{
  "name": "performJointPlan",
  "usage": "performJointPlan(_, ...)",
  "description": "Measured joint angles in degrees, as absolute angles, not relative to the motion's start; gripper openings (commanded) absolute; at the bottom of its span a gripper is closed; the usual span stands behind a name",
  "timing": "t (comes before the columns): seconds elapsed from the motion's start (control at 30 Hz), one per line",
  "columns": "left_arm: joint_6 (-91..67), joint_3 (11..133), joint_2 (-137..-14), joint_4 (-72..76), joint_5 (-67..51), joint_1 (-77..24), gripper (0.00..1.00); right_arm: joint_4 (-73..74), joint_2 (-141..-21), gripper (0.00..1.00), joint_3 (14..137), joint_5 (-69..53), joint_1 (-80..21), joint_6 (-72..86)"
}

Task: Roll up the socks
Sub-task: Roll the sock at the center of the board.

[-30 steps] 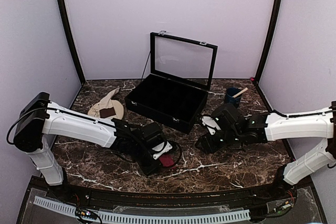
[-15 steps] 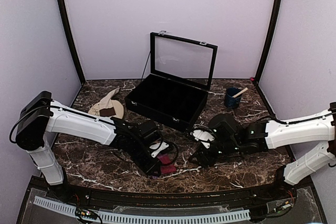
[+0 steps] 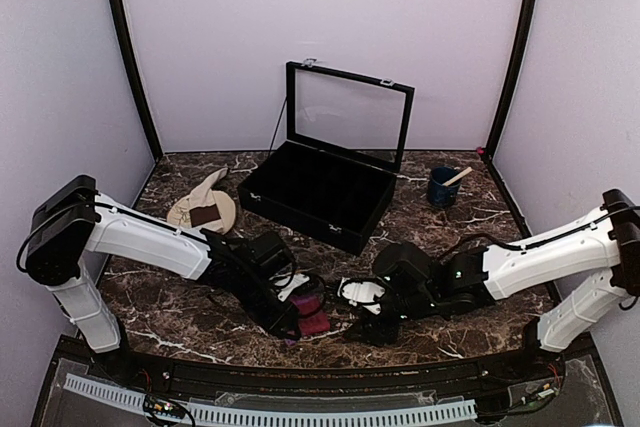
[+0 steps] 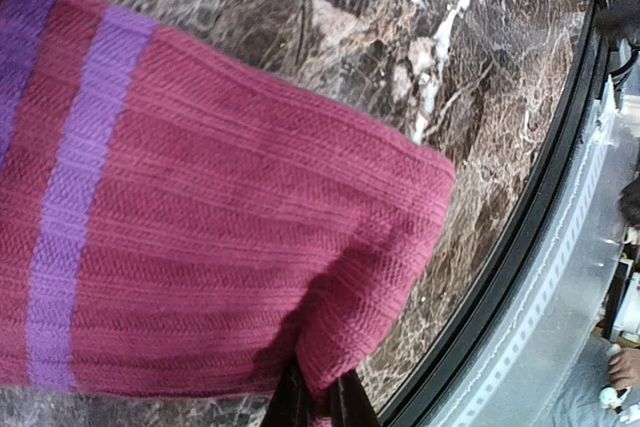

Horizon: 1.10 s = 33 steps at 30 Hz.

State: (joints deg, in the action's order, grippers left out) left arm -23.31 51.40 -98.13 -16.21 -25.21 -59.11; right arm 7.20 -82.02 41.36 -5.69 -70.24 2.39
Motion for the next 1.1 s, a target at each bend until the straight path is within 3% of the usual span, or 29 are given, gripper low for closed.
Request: performJointPlan(1.1, -24.77, 47.83, -97.56, -13.34, -39.27, -53.63, 0.00, -0.99, -98.83, 0.49, 51.05, -5.30, -73.41, -10.02)
